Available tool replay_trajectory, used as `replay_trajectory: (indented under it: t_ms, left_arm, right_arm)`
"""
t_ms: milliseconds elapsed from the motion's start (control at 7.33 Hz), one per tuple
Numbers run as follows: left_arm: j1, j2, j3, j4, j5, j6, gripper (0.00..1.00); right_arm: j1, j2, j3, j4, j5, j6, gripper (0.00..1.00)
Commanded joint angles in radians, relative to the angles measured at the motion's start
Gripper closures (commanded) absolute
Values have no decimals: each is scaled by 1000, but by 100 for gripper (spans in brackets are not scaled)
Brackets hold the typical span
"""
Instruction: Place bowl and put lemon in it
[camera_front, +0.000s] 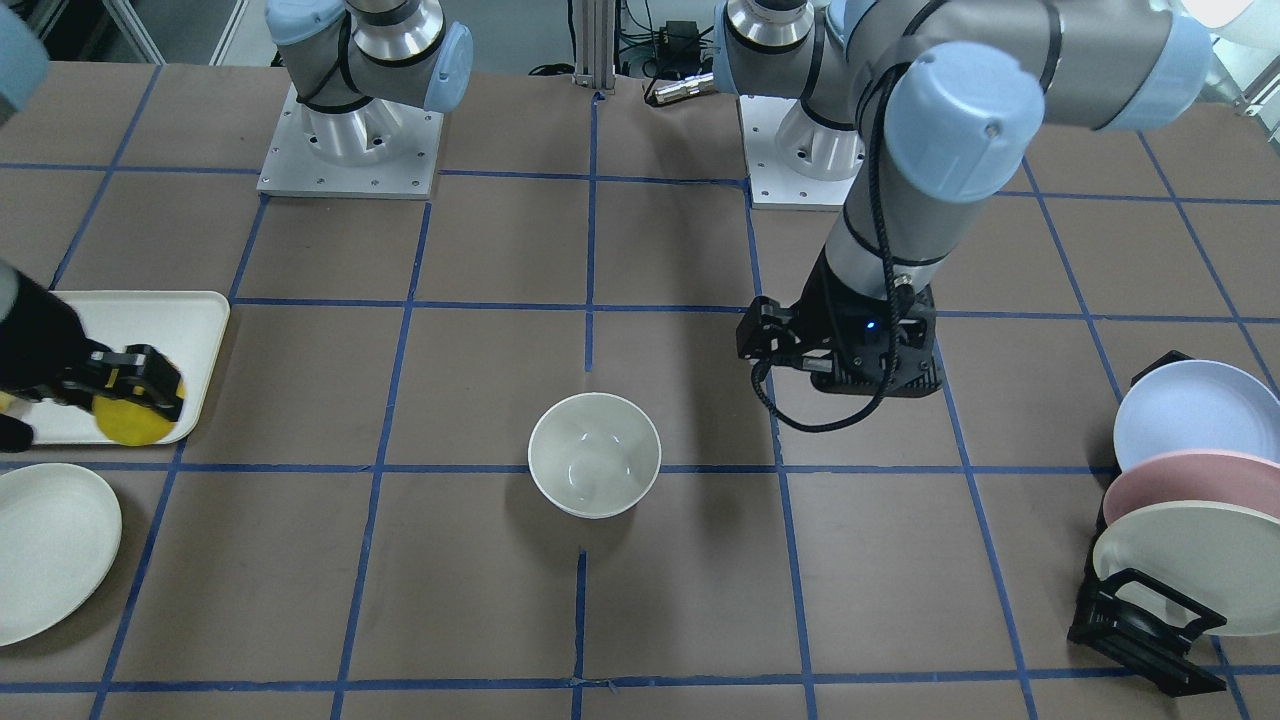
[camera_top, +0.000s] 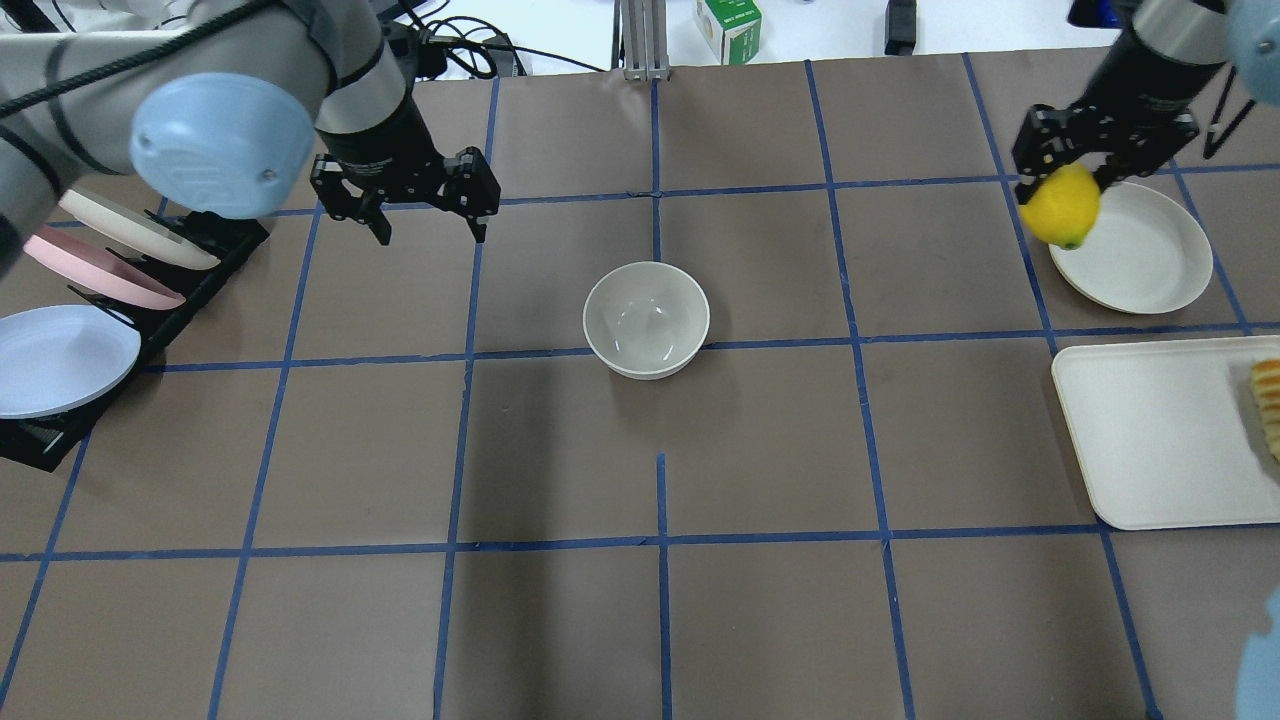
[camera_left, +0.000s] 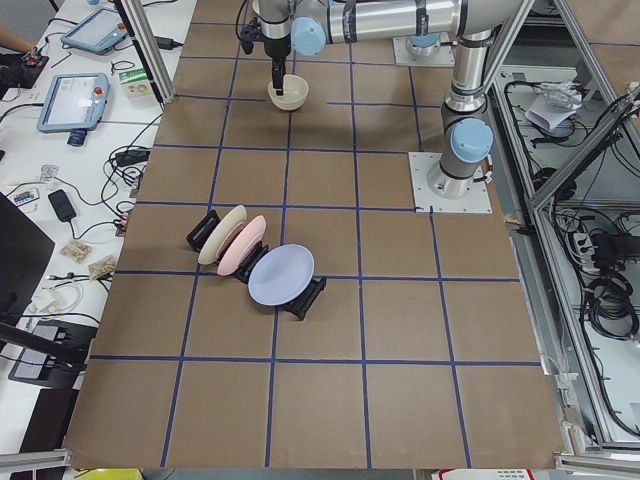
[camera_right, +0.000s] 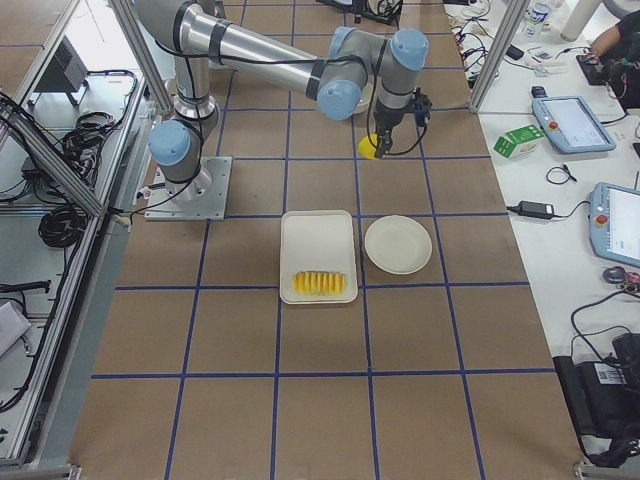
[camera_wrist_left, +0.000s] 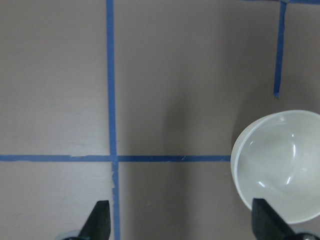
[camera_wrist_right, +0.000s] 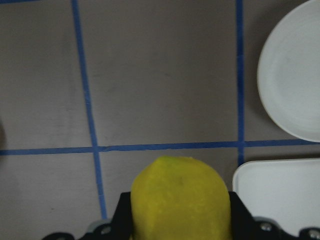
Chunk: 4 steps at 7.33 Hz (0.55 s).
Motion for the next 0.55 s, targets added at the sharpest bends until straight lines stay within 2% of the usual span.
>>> replay_trajectory:
  t_ms: [0,136,409]
  left_arm:
    - [28,94,25,-134,7,60,0]
    - [26,126,2,-188,-5,57,0]
    - [43,134,-18,-179,3,53,0]
  right_arm:
    - [222,13,-29,-10,10,340,100]
    - [279,31,-40,-41,13,408,100]
    - [411,93,-41,-114,18,518,100]
